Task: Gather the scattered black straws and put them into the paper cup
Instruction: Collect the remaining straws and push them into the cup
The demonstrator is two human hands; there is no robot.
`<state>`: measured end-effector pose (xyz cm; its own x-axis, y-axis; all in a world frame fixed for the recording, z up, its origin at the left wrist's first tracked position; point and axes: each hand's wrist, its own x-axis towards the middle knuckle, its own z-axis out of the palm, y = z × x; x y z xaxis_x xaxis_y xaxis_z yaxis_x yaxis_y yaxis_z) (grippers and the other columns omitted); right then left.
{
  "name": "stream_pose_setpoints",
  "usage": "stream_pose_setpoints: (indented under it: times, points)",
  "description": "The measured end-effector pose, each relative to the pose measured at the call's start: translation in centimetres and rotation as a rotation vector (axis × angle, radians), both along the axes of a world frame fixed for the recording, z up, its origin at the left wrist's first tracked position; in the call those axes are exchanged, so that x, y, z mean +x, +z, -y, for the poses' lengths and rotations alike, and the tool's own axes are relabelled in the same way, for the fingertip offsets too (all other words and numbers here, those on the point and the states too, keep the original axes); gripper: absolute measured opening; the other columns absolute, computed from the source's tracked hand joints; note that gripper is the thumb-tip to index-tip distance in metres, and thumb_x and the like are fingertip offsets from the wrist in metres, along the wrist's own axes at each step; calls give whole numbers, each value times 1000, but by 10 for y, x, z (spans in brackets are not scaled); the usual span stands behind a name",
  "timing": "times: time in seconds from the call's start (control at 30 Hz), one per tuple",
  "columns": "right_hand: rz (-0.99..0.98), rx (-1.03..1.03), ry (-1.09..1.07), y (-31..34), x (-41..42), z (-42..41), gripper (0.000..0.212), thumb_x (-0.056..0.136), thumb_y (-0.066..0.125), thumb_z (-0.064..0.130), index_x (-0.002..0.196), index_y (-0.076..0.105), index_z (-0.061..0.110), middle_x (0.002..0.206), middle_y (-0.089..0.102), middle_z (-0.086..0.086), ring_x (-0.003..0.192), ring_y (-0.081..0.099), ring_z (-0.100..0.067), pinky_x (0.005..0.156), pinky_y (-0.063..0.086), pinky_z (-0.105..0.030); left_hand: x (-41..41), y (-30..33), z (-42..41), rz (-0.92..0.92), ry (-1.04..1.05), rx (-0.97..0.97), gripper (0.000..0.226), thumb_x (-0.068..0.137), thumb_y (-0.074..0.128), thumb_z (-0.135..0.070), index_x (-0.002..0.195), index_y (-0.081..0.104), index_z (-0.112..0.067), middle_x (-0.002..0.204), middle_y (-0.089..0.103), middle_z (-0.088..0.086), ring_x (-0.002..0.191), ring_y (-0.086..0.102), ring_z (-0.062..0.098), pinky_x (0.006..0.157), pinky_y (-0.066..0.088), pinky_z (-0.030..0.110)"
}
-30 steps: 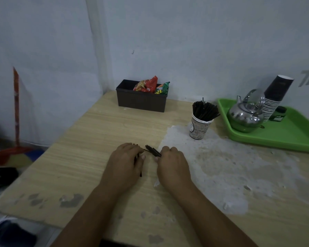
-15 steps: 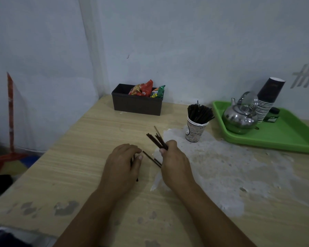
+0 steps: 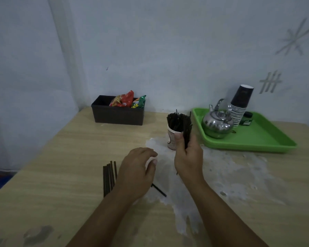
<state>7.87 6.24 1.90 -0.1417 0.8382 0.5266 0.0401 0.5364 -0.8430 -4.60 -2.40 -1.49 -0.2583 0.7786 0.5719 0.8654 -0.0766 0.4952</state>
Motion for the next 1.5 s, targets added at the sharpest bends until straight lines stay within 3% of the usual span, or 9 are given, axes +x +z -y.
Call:
stream_pose_setpoints:
  times: [0.23,0.4,0.53,0.87,1.0,1.1,1.23,1.37,1.5]
  points:
    - [-6,-251,23,-41,17,-19,16,93,59,41,87,63,27,61,62,3,59,62,-10,61,53,-37,17,-6,-29,18,-22,-66,27,88,49,-33,109,65,-23,110,65,-9,105,54,7,89,35,16]
    - [-65,-263,12,-41,18,-26,12,98,57,28,88,62,23,64,60,4,58,56,-11,58,48,-34,19,-6,-45,25,-24,-75,27,88,50,-32,110,64,-24,111,64,-10,104,54,6,86,34,13]
    - [-151,-197,-7,-28,18,-30,10,97,57,27,90,62,22,70,62,8,65,58,1,62,46,-16,18,3,-55,46,-29,-30,27,87,51,-30,109,65,-24,110,64,-11,101,51,1,82,29,4]
    - [-39,-263,7,-49,15,-41,20,98,53,35,96,67,21,62,57,19,60,51,3,61,41,-20,7,10,-87,-44,-28,22,40,85,53,-16,125,54,-16,127,58,1,115,49,15,98,34,22]
    - [-220,-391,-90,-40,15,-56,41,88,52,64,88,66,25,58,53,13,58,51,-9,58,40,-29,0,17,-100,-126,-60,38,45,84,54,-10,129,53,-13,131,55,2,117,50,20,97,41,34]
    - [-417,-419,-102,-18,13,-63,43,98,44,51,81,56,13,44,44,8,44,46,-12,51,42,-32,-1,17,-103,-163,-82,35,47,81,56,-5,127,54,-14,130,57,2,112,52,24,93,42,34]
    - [-531,-331,-109,7,5,-79,39,104,39,36,74,52,15,48,51,8,53,54,-8,76,50,-43,-1,12,-102,-135,-90,21,52,82,55,-3,131,51,-20,133,55,-3,112,51,22,91,44,37]
    - [-563,-324,-108,24,-12,-97,42,104,37,37,72,59,20,73,71,4,84,67,-19,98,49,-47,0,12,-101,-66,-101,31,54,85,52,-1,134,48,-24,136,52,-6,116,49,17,96,40,30]
    - [-508,-348,-87,30,-28,-110,45,103,36,44,69,62,30,97,76,-1,101,64,-21,103,43,-52,2,14,-98,4,-103,41,55,86,50,1,133,48,-27,133,54,-11,112,48,11,90,35,19]
